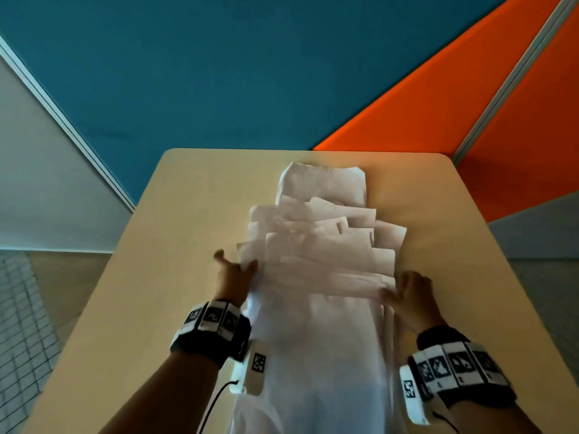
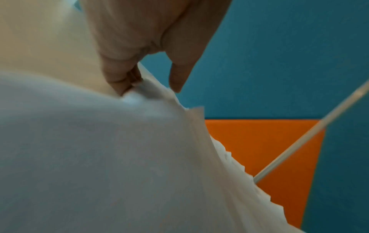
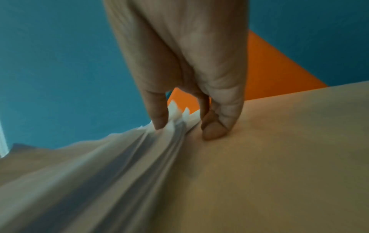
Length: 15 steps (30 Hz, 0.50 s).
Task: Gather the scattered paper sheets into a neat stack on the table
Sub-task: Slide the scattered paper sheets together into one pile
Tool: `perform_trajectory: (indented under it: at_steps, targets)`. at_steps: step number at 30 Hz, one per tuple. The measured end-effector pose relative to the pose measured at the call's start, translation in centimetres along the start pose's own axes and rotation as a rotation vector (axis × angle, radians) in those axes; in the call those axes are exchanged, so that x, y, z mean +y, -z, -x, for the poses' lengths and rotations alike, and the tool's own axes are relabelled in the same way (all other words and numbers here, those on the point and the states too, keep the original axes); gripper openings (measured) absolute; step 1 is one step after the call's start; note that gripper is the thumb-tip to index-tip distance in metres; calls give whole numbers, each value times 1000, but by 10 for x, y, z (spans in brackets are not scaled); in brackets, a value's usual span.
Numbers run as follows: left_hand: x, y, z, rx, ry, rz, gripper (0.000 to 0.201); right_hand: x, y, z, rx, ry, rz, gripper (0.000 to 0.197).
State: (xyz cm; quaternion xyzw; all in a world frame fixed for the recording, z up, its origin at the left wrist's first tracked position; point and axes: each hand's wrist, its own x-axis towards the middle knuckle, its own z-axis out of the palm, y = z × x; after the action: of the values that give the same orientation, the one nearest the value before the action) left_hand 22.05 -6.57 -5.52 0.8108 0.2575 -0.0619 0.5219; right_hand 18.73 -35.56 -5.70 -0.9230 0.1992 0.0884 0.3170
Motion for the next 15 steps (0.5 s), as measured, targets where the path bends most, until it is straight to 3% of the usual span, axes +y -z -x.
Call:
perform_trajectory:
  at_steps: [4, 8, 11, 15]
  targets:
    - [-38, 13, 33, -20, -48, -10, 36, 16, 14, 29, -121, -27, 60, 31]
    - [-61, 9, 83, -63, -205, -129, 9, 18, 6, 66, -248, -31, 118, 32]
    - [-59, 1, 100, -126, -200, -167, 8, 11, -11, 85, -261, -25, 234, 48]
    - [-47, -2, 98, -96, -140, -264, 40, 4, -11, 92, -177, 15, 127, 58]
